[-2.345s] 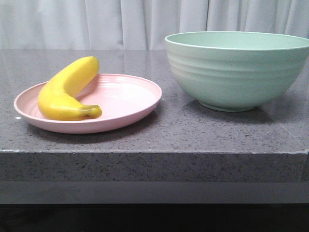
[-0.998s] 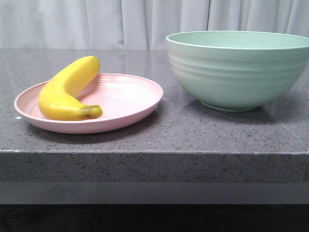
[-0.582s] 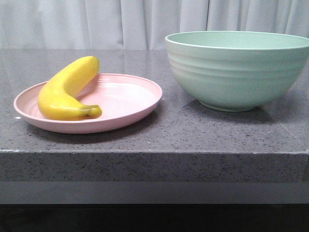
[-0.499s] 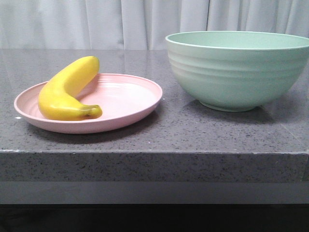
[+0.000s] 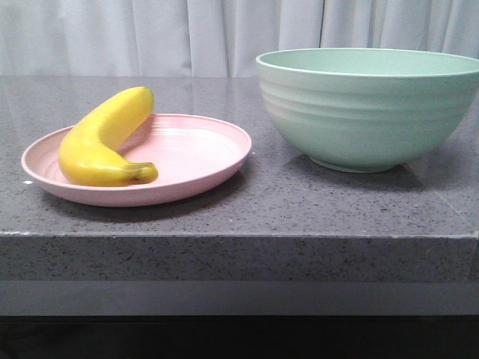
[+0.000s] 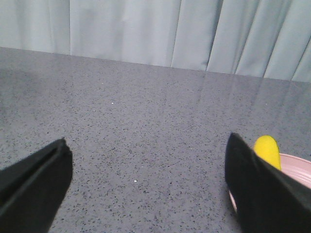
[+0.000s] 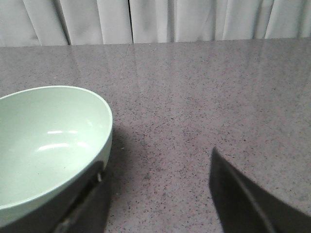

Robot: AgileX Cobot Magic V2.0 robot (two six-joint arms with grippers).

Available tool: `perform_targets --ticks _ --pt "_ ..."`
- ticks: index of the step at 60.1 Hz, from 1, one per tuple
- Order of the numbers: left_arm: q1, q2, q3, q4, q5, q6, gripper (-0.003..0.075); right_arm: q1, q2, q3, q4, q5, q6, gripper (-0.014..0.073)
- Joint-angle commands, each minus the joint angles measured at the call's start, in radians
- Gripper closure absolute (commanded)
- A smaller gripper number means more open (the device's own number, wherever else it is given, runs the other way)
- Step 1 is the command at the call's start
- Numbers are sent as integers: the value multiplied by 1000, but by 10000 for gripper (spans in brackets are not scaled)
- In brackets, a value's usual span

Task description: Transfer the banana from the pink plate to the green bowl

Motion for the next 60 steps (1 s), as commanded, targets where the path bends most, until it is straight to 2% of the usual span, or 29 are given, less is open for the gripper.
perform_targets --ticks 1,9,20,32,46,60 --pt "0 14 -40 -12 -89 -2 42 -5 12 -38 -8 -92 -10 10" --pt "-2 27 -48 -12 -70 19 42 -5 12 -38 -8 -92 -10 15" --pt "-37 233 -229 -39 167 93 42 -5 12 -38 -7 -93 -10 15" --pt "-190 513 -446 -91 399 131 42 -5 12 -38 -6 -93 -10 15" --pt "-377 794 -591 -95 425 41 48 -5 12 -38 0 -92 -10 15" --pt "-434 975 -644 -93 416 21 51 -5 12 -38 1 -92 -10 15"
